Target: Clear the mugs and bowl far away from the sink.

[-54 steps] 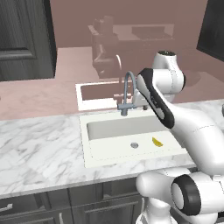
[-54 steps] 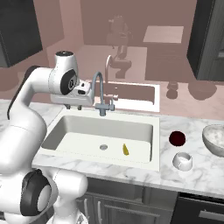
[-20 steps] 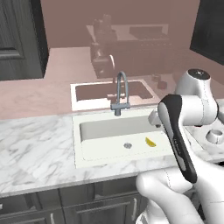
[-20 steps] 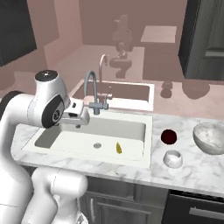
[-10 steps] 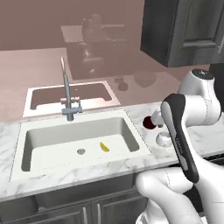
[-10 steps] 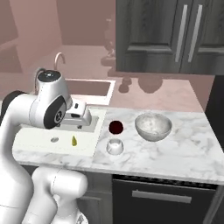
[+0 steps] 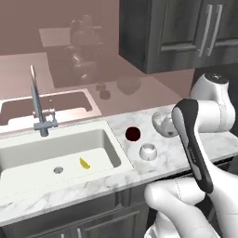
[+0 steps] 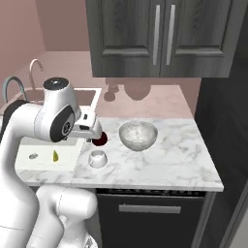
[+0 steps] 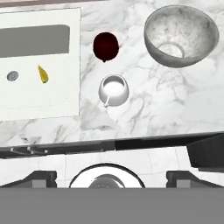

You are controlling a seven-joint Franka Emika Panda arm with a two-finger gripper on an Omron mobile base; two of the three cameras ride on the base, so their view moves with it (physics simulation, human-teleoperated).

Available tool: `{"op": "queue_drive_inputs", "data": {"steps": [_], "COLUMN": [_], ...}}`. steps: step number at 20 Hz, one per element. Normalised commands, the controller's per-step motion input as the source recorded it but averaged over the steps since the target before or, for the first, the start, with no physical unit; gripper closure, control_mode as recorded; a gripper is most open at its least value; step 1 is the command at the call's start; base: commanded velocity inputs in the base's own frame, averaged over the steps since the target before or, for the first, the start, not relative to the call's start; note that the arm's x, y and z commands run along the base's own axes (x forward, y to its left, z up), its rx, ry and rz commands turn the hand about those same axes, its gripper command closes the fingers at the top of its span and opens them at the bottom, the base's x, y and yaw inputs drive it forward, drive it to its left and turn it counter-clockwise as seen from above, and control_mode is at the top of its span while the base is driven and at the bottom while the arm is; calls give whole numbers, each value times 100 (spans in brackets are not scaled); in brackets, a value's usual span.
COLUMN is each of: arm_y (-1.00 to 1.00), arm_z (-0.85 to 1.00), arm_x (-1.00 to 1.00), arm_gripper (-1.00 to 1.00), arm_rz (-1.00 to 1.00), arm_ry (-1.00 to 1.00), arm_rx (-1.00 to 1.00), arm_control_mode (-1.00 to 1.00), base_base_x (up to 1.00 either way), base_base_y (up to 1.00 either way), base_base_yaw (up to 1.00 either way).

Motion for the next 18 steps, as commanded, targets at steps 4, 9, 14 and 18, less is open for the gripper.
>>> {"op": "queue_drive_inputs", "data": {"steps": [4,9,14,18], "arm_y": [0,0,0,0], "arm_z": [0,0,0,0], "arm_x": [0,0,0,0], "arm_gripper": [-100,-100,-100,-100], "arm_rz": [0,0,0,0], "arm_ry": [0,0,0,0], "arm_rx": [0,0,0,0], "arm_control_mode": [100,100,100,100], "base_base_x": [4,0,0,0], "base_base_y": [4,13,20,43], "base_base_yaw": [-22,-15,-7,-4]}}
